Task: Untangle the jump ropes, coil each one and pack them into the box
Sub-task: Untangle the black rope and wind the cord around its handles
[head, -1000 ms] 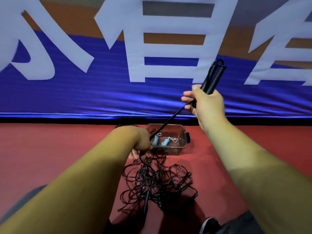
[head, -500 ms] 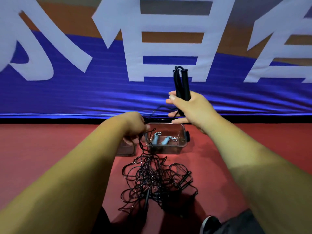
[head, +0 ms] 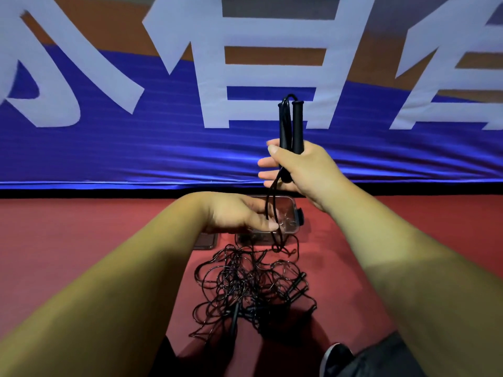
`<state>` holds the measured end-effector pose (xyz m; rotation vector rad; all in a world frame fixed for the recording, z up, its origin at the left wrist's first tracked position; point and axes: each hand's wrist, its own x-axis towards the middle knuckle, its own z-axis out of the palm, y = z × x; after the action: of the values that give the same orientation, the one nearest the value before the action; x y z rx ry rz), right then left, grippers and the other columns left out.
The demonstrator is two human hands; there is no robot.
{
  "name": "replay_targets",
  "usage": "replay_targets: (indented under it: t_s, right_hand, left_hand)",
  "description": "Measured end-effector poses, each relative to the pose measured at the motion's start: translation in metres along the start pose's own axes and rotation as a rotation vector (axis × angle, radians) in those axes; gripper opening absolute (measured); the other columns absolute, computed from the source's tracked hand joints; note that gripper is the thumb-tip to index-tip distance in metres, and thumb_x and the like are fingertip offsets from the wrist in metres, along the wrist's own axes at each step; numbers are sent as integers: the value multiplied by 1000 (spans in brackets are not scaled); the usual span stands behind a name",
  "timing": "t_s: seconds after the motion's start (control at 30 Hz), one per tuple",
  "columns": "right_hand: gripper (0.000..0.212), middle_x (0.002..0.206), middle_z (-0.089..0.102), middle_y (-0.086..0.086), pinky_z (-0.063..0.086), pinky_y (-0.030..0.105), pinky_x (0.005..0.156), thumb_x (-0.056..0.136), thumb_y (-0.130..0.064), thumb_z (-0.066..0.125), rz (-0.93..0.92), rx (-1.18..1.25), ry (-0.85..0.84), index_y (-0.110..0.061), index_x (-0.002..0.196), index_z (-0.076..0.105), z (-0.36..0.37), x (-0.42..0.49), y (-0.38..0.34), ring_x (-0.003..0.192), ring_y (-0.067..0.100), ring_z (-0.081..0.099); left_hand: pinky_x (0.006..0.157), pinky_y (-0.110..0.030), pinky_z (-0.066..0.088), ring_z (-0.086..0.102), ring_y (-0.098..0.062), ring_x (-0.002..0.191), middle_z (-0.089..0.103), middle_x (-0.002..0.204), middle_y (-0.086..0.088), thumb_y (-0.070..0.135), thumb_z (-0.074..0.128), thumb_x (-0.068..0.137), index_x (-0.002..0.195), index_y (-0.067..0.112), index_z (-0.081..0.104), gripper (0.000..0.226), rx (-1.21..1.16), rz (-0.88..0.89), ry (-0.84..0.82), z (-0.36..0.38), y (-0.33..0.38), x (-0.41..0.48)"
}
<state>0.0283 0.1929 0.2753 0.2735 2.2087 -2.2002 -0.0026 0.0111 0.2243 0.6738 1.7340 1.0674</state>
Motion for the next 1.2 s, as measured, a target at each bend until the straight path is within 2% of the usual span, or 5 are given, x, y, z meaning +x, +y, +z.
replay_targets:
  t_s: [0.3, 0.6, 0.9, 1.07, 1.2]
  right_hand:
    - [16, 94, 81, 11, 68, 49, 70, 104, -29, 66, -19, -52, 237, -17, 116, 67, -16, 5, -5, 84, 30, 81]
    - [37, 121, 74, 15, 65, 45, 89, 98, -29, 78, 173, -272, -308, -17, 132, 68, -19, -6, 9, 97, 33, 80]
    - [18, 86, 77, 4, 59, 29, 65, 99, -15, 74, 223, -558, -700, -7, 112, 64, -14, -17, 12, 77, 18, 74]
    - [62, 113, 79, 17, 51, 48, 75, 75, -40, 88, 419, -829, -812, -6, 122, 64, 6, -14, 33, 106, 50, 74]
    - [15, 75, 75, 15, 51, 23, 51, 91, -13, 82, 548, -868, -745, 0, 91, 76, 8, -17, 38, 50, 17, 66]
  left_hand:
    - [55, -24, 47, 65, -20, 67, 53, 73, 0, 29, 47, 112, 111, 8, 65, 29, -150, -56, 258, -7, 3, 0]
    - [66, -26, 46, 63, -17, 72, 78, 87, 4, 15, 51, 106, 106, 18, 71, 21, 487, -241, 595, -28, 0, -4]
    - [61, -31, 39, 50, -20, 62, 60, 78, -10, 15, 40, 85, 109, 0, 70, 41, -588, 88, 579, -33, 24, -17]
    - [56, -32, 37, 50, -29, 64, 66, 80, -14, 38, 47, 96, 124, 23, 71, 40, -182, -6, 439, -23, 35, -17]
    - [68, -35, 55, 67, -24, 75, 77, 81, -6, 15, 53, 97, 116, 28, 73, 30, 282, 21, 439, -4, 49, -14]
